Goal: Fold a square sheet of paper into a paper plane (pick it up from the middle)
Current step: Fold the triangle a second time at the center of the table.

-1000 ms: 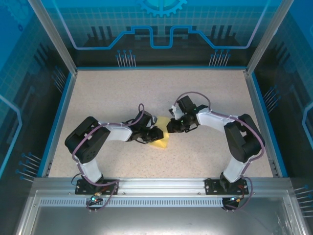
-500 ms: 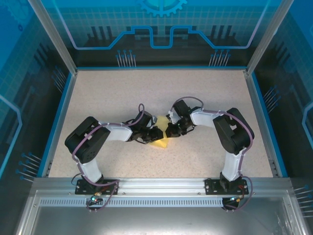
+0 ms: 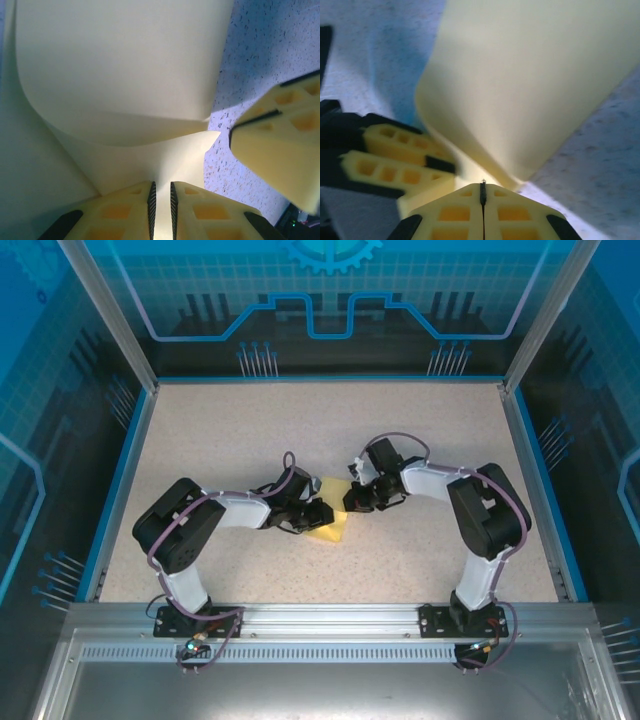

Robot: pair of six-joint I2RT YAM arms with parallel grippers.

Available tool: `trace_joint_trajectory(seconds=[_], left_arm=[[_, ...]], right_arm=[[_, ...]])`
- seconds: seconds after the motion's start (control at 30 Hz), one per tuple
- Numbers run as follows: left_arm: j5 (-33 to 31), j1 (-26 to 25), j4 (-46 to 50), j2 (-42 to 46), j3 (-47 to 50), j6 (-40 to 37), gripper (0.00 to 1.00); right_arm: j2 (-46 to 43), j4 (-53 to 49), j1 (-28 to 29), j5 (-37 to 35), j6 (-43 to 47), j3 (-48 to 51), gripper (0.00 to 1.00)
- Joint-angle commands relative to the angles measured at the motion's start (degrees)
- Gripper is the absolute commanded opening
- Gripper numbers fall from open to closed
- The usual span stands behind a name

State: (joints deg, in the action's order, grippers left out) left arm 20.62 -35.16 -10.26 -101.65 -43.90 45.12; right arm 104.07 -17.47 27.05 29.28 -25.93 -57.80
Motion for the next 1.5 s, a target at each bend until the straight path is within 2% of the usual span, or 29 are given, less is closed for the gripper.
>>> trace_joint_trajectory(seconds=[0.0,0.43,0.67,0.9,1.47], left_arm=[[-3.6,-0.7,5.7,-2.5,0.9,0.6,0.19],[-4.0,-1.0,5.8,-2.1,0.8,0.8,0.19],[-2.9,-1.0,5.6,0.7,-0.1,0.6,0.19],[-3.9,-0.6,8.9,5.7,-5.5,-1.7,0.2],[-6.2,0.6,9.5,-1.7,-5.7,1.1,0.19]], right_arm=[[-0.9,2.4,0.9,1.2,-2.4,2.4,0.06],[4.7,3.5,2.1,4.8,-2.0,0.8,0.06],[7.8,-1.5,1.9,1.2,-0.2,-0.5,0.05],[7.8,-5.6,1.7,-2.3,3.9,0.4,0.05],[8.4,-6.5,1.6,-3.1,4.8,-0.1,0.04]])
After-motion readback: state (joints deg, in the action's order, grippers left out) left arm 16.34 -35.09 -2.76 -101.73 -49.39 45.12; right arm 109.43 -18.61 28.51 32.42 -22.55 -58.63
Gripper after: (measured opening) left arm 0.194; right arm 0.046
